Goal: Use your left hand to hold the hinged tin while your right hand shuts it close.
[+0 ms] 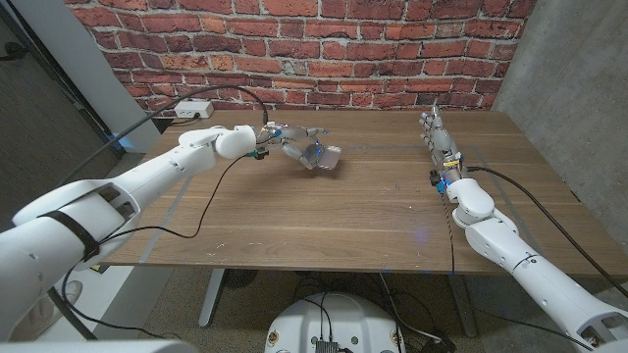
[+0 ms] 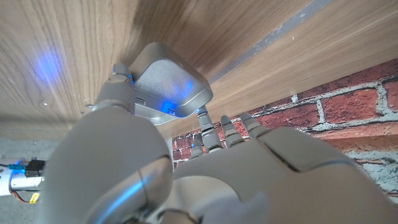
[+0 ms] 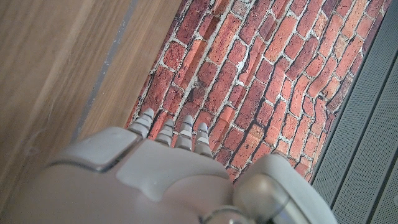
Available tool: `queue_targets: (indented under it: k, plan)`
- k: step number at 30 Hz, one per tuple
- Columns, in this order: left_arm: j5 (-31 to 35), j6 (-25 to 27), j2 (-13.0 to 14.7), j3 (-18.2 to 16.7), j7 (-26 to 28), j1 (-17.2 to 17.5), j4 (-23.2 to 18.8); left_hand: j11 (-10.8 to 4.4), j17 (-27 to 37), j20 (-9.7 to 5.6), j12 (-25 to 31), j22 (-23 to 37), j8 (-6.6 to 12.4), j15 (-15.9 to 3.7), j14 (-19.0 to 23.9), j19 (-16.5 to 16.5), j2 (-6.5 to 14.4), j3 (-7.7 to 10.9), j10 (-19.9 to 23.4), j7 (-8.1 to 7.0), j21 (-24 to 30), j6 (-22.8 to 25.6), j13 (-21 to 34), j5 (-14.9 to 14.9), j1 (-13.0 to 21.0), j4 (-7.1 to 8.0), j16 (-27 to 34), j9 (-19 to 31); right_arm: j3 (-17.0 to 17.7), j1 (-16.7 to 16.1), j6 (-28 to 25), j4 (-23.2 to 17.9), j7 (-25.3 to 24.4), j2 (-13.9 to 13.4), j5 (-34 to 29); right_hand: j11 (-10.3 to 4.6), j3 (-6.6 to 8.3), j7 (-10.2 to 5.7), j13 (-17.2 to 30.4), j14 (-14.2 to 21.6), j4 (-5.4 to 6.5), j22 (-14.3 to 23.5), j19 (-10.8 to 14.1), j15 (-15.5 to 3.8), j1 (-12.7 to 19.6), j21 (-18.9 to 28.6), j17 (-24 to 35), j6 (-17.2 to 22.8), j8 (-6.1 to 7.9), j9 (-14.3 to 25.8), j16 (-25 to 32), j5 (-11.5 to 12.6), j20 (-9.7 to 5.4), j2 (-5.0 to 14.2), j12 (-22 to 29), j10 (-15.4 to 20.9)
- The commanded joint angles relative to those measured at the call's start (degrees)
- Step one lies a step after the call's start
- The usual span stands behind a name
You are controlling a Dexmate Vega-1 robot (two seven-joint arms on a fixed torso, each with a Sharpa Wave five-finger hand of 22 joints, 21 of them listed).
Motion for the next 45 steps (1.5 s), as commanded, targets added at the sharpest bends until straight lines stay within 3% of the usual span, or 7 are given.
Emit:
queue_targets:
  k: [1, 21, 27, 32, 36, 39, 45]
  plan:
    - [-7.12, 4.31, -0.32, -4.03, 0.46, 4.27, -2.85, -6.80, 0.27, 0.01, 1.31, 0.09, -0.19, -6.88, 0.49, 0.39, 8.39, 1.20, 7.39, 0.61, 0.15, -14.13, 0.92, 0.05, 8.28, 0.65, 0.39, 0.00, -0.09, 0.70, 0.65, 0.62, 1.40, -0.48, -0.06, 0.36, -0.34, -0.36, 0.15, 0.13, -0.27, 0.17, -0.34, 0.32, 0.20, -0.04, 0.22, -0.03, 0.24, 0.11, 0.33, -0.24, 0.47, 0.13, 0.43, 0.83]
    - [-16.21, 12.75, -4.07, -8.18, 4.87, 9.11, -7.29, -6.78, 0.40, 0.27, 1.82, 0.10, -0.31, -6.40, 1.14, 0.60, 8.15, 1.71, 8.11, 0.56, -0.03, -13.60, 1.25, 0.15, 8.50, 0.86, 0.29, -0.02, -0.21, 0.82, 1.86, 1.15, -0.08, -0.98, -3.01, 0.45, -0.43, -0.44, 0.19, 0.01, -0.30, 0.18, -0.57, 0.47, 0.12, -0.09, 0.27, 0.79, 0.58, 0.12, 0.26, -0.25, 0.75, 0.16, 0.42, 0.74]
    - [-17.11, 13.21, -4.69, -8.17, 5.94, 9.36, -7.47, -6.79, 0.56, 0.47, 2.27, 0.12, 1.67, -6.37, 1.59, 0.89, 7.62, 2.36, 8.76, -1.76, -0.29, -7.72, 1.62, 0.32, 8.49, 1.15, -0.10, 0.31, 0.00, 0.48, 2.23, 1.41, -0.44, -0.92, -3.09, 0.45, -0.45, -0.38, 0.20, -0.14, -0.33, 0.19, -0.68, 0.58, 0.14, -0.11, 0.28, 0.99, 0.64, 0.13, 0.20, -0.25, 0.77, 0.17, 0.38, 0.59]
    - [-17.57, 12.82, -5.09, -7.82, 6.10, 9.23, -7.12, -6.77, 0.66, 0.66, 2.23, 0.14, 3.12, -6.26, 1.68, 1.01, 7.15, 2.81, 8.74, -5.32, -0.49, -4.37, 1.80, 0.39, 8.51, 1.22, -0.49, 0.97, 0.24, 0.14, 2.57, 1.62, -0.37, -1.03, -2.87, 0.44, -0.45, -0.37, 0.20, -0.26, -0.35, 0.19, -0.69, 0.52, 0.16, -0.09, 0.28, 0.99, 0.63, 0.14, 0.16, -0.25, 0.82, 0.19, 0.26, 0.28]
    - [-18.05, 12.49, -5.39, -7.51, 5.73, 9.05, -6.62, -6.64, 0.69, 1.53, 1.55, 0.17, 3.87, -5.40, 1.36, 1.09, 6.93, 3.11, 7.30, -5.92, -0.58, -3.63, 1.81, 0.50, 8.71, 1.17, -0.89, 1.73, 0.44, 0.00, 2.56, 1.67, -0.40, -1.04, -2.60, 0.53, -0.43, -0.46, 0.20, -0.20, -0.37, 0.19, -0.55, 0.56, 0.20, -0.03, 0.27, 0.88, 0.58, 0.14, 0.19, -0.24, 0.78, 0.22, 0.27, 0.28]
    - [-18.09, 12.37, -5.43, -7.35, 5.86, 9.10, -6.57, -6.71, 0.71, 2.18, 1.23, 0.18, 4.54, -4.94, 2.02, 1.40, 7.04, 3.33, 6.63, -5.97, -0.55, -3.08, 1.83, 0.65, 8.79, 1.27, -0.80, 2.40, 0.51, 0.07, 2.39, 1.69, -0.36, -0.99, -2.38, 1.52, -0.42, -0.59, 0.17, -0.04, -0.45, 0.18, -0.44, 1.16, 0.29, 0.03, 0.24, 0.22, 0.31, 0.15, 0.24, -0.24, 0.72, 0.25, 0.28, 0.31]
    - [-19.33, 12.48, -5.65, -7.67, 6.03, 9.57, -6.31, -6.74, 0.72, 2.69, 1.23, 0.18, 4.97, -5.10, 2.29, 1.58, 7.15, 3.46, 6.72, -5.99, -0.55, -2.85, 1.88, 0.74, 8.74, 1.42, -0.82, 2.90, 0.13, 0.50, 2.14, 1.77, 0.10, -1.45, -3.06, 1.29, -0.41, -0.64, 0.16, -0.15, -0.49, 0.18, -0.43, 1.20, 0.33, 0.03, 0.23, -0.06, 0.21, 0.16, 0.19, -0.23, 0.64, 0.28, 0.12, -0.09]
